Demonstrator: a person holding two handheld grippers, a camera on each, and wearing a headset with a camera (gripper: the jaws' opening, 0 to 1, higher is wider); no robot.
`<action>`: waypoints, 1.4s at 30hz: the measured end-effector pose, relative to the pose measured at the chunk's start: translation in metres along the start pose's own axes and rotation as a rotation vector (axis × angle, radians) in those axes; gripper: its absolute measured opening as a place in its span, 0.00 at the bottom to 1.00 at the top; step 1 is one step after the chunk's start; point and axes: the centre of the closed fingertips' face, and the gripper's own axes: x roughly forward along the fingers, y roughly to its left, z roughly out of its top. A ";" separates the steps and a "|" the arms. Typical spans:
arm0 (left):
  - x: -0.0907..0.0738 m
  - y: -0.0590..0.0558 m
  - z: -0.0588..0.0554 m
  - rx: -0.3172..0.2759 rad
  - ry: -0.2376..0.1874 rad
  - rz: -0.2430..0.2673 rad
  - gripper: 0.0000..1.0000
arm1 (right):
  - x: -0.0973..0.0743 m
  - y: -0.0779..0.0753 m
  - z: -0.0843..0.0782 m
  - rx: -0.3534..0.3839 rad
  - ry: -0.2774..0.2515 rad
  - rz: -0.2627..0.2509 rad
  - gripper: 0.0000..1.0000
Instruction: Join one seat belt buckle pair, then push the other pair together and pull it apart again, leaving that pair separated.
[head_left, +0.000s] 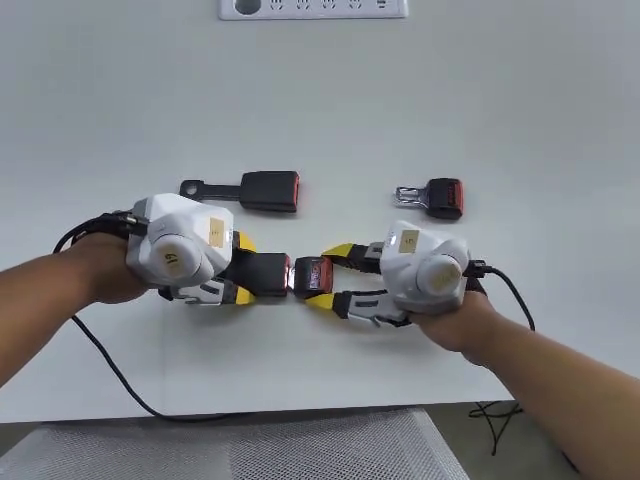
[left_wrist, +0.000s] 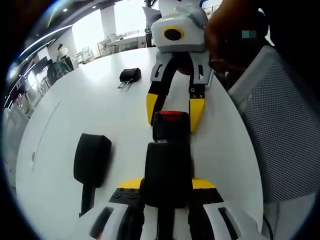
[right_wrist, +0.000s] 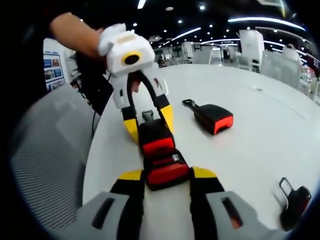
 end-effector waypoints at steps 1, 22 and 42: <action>0.000 0.000 0.000 0.000 -0.001 0.000 0.34 | 0.000 0.000 0.000 -0.005 0.002 -0.001 0.35; -0.002 0.003 -0.001 -0.019 -0.046 0.004 0.34 | -0.001 -0.002 -0.005 -0.094 0.057 0.014 0.34; -0.002 0.004 -0.003 -0.007 -0.084 -0.015 0.34 | -0.001 -0.004 -0.005 -0.159 0.077 0.029 0.33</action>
